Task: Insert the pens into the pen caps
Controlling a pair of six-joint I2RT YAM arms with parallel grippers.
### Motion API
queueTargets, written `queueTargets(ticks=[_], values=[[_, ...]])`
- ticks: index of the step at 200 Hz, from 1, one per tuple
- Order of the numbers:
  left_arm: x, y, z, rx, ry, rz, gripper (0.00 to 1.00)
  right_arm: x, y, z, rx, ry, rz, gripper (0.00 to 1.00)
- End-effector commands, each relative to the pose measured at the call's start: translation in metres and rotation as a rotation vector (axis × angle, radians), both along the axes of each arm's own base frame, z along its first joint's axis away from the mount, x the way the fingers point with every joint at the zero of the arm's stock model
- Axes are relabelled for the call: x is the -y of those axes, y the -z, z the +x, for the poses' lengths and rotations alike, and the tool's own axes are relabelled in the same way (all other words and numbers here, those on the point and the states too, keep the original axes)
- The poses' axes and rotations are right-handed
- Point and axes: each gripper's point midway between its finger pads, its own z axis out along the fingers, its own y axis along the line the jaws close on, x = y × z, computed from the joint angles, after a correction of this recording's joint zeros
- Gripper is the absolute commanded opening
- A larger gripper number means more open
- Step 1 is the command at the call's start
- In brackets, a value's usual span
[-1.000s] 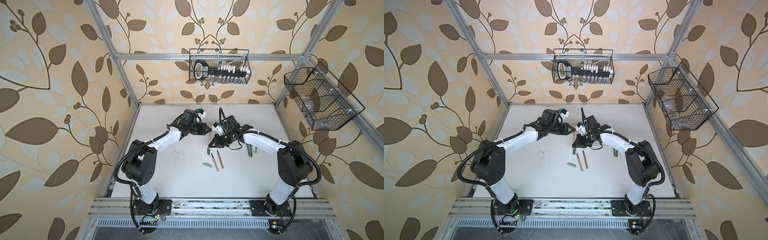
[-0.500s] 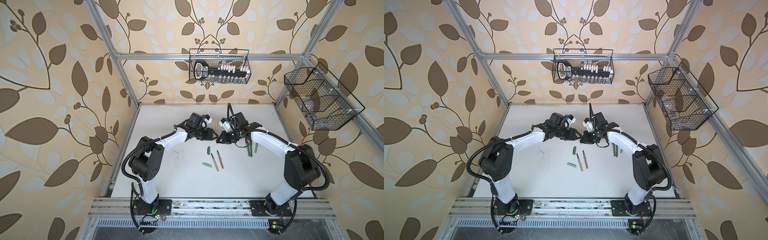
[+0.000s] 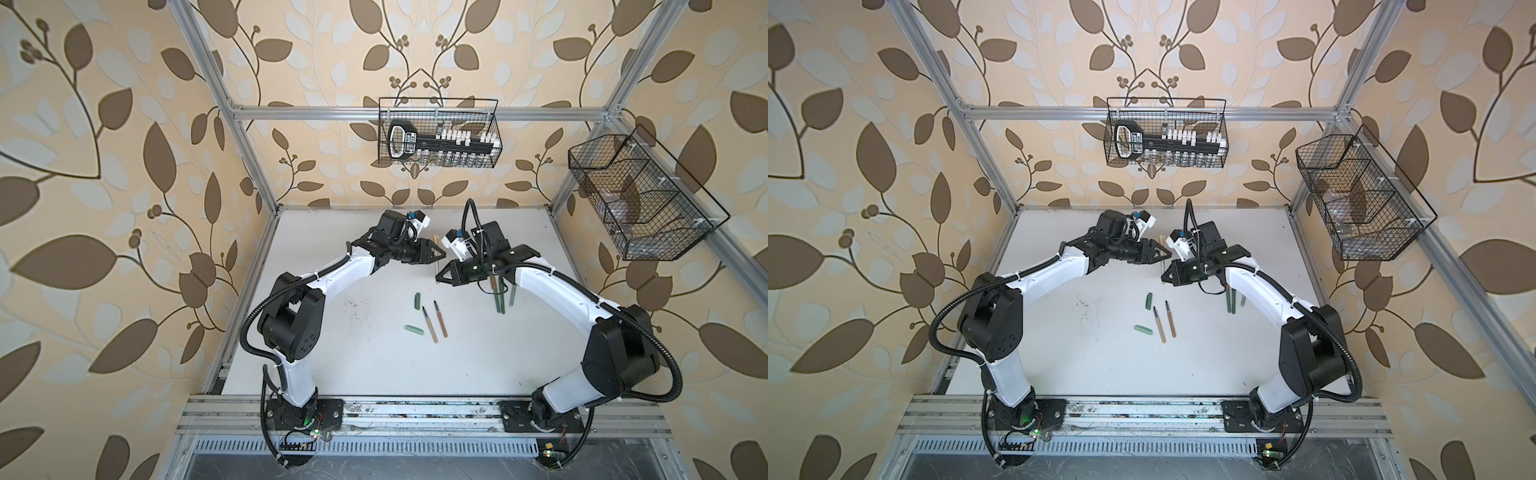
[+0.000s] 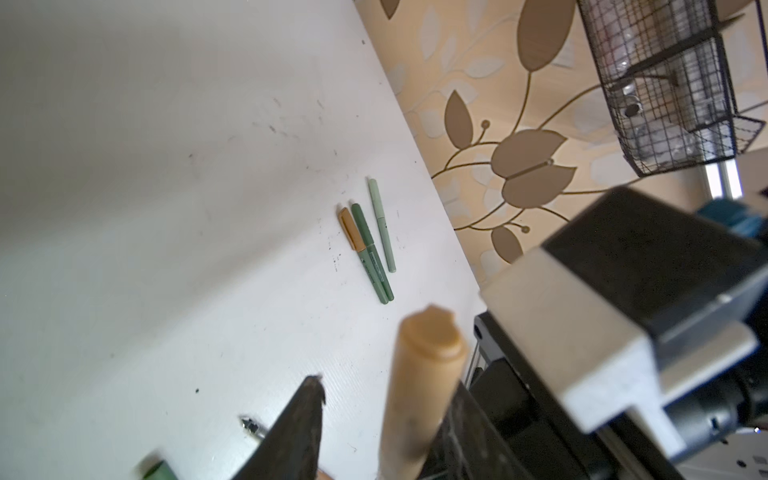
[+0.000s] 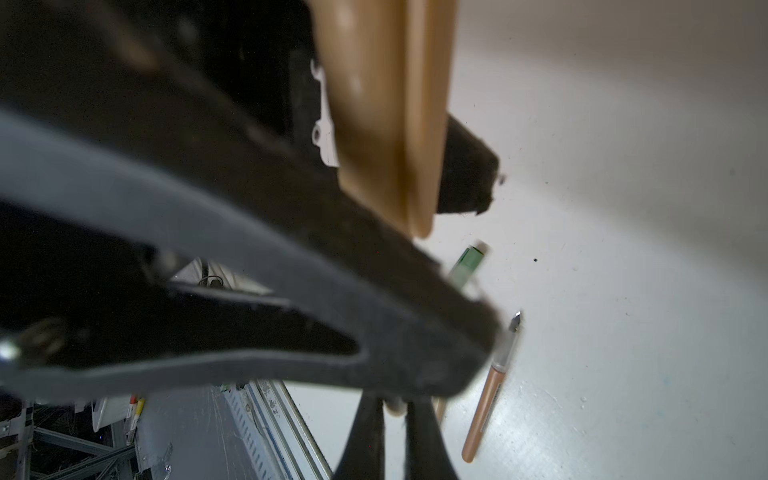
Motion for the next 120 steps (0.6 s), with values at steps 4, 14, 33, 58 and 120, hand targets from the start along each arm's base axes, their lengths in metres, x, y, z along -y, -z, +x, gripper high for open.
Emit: queueTargets(ticks=[4, 14, 33, 58, 120], values=[[0.006, -0.024, -0.001, 0.037, 0.067, -0.077, 0.32, 0.001, -0.007, -0.003, 0.033, -0.024, 0.029, 0.01], [0.006, -0.026, -0.001, 0.039, 0.070, -0.081, 0.27, 0.001, -0.010, -0.002, 0.041, -0.023, 0.040, 0.01], [0.006, -0.027, -0.003, 0.042, 0.079, -0.086, 0.18, 0.001, -0.014, 0.000, 0.048, -0.021, 0.057, 0.01], [0.006, -0.030, -0.004, 0.049, 0.080, -0.089, 0.11, -0.001, -0.023, 0.002, 0.064, -0.024, 0.089, 0.02], [0.003, -0.046, -0.003, 0.100, 0.063, -0.099, 0.05, -0.012, -0.035, 0.019, 0.078, 0.013, 0.182, 0.25]])
